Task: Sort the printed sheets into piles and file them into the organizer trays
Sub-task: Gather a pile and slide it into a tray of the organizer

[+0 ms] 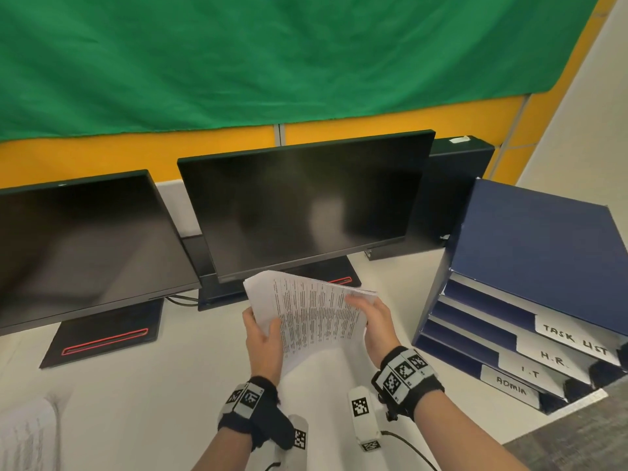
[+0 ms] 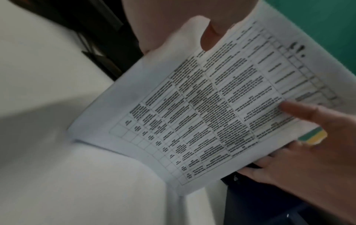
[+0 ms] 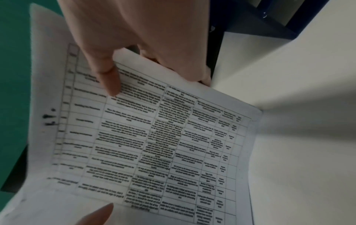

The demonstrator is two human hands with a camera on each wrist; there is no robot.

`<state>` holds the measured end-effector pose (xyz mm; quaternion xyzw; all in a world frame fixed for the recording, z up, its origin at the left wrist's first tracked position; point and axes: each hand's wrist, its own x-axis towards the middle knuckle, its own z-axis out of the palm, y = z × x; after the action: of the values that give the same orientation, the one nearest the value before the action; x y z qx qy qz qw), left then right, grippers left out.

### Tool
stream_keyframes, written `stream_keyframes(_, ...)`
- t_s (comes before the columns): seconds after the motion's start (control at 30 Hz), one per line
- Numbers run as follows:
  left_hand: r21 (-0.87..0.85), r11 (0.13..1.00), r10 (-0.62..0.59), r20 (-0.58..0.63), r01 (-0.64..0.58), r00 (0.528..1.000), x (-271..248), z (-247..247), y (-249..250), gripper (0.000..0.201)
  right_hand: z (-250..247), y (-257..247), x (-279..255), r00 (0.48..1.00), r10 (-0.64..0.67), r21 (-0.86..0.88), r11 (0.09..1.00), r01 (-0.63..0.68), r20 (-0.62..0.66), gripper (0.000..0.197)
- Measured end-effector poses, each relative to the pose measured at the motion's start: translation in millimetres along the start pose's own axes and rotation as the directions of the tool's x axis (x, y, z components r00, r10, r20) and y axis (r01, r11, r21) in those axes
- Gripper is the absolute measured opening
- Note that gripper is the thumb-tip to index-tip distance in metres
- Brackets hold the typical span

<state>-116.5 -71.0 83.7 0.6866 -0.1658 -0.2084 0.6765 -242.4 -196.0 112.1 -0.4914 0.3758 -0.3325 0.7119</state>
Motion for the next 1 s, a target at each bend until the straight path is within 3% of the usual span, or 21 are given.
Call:
stream_keyframes(0.17,-0.123,0.987,-0.104,-0.023,0.101,0.994,2,3,-1,0.033,1,0,2,0.998,0.065,-0.003,0.998,-0.065,-0.001,0.027)
stream_keyframes(0.33,-0.099,0.994,-0.055,-0.002,0.054,0.998,4,6,-8,0.024,1,3,-1,0.999,0.015,-0.011,1.000,-0.015,-0.031,0.025)
stream_keyframes(0.43,-0.045,0.997,-0.066,0.009,0.066,0.998,5,4,-17,0.019,1,11,-2,0.999,-0.008,-0.105,0.994,0.003,-0.050,0.026)
stream_keyframes(0.57,0.002,0.992,-0.124,0.028,0.124,0.992,11,4,-26,0.023,-2,28,6,0.998,0.016,-0.303,0.952,-0.033,-0.059,0.012)
stream_keyframes(0.7,0.113,0.991,-0.082,0.056,0.075,0.995,17,7,-31,0.027,-20,37,7,0.988,0.004,-0.391,0.918,-0.065,-0.154,0.019)
stream_keyframes(0.87,0.266,0.964,-0.079,0.288,-0.001,0.954,-18,30,-37,0.032,-75,56,-30,0.936,0.056,-0.289,0.943,-0.163,-0.346,0.022)
stream_keyframes(1.0,0.364,0.929,-0.142,0.515,-0.066,0.845,-62,60,-54,0.036,-144,95,-67,0.801,0.139,-0.225,0.919,-0.323,-0.583,0.013)
